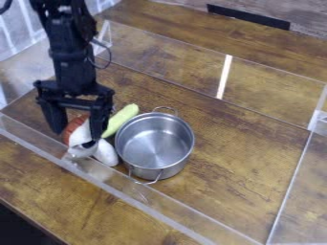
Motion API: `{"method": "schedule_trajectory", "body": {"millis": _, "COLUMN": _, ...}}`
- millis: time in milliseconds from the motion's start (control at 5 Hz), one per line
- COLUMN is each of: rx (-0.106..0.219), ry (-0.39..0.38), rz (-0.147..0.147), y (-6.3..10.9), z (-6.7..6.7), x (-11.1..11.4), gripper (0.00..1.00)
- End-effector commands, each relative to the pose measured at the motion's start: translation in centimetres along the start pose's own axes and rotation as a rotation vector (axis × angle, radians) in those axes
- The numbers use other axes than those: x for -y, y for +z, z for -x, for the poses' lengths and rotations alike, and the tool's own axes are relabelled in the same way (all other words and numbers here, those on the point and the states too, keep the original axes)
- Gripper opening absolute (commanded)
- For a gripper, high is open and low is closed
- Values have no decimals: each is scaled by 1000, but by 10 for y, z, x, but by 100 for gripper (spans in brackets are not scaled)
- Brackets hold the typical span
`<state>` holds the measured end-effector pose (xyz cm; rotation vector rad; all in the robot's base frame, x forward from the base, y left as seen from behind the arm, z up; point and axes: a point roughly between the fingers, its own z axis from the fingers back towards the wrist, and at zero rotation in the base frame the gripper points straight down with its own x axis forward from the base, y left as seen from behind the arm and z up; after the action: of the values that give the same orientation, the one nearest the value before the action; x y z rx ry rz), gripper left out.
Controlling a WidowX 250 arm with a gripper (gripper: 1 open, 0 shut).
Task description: Put the mushroom in the silver pot
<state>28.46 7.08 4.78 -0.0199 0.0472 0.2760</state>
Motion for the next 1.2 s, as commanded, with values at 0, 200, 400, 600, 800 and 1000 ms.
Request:
{"method": "schedule_trajectory", "body": {"millis": 0, "rx": 47, "ry": -55, "rz": 10, "y": 4, "z": -2, "x": -10, "gripper": 100}}
{"method": "schedule_trajectory", "body": {"millis": 200, "rx": 56, "ry": -106, "rz": 14, "y": -11, "z": -14, "x": -17, "gripper": 100}}
{"method": "schedule_trajectory", "body": {"millis": 400, "rx": 57, "ry": -153, "rz": 13, "y": -20, "z": -24, "x": -22, "gripper": 100}}
{"method": "schedule_trajectory", "body": {"millis": 600, "rx": 51, "ry": -180, "rz": 10, "y": -22, "z": -28, "x": -23, "gripper": 100}}
{"method": "schedule_trajectory", "body": {"millis": 800, "rx": 49, "ry": -201, "rz": 10, "y": -24, "z": -34, "x": -24, "gripper": 100}}
{"method": "schedule_trajectory", "body": {"millis": 1000, "rx": 47, "ry": -206, "rz": 11, "y": -24, "z": -39, "x": -17, "gripper": 100}}
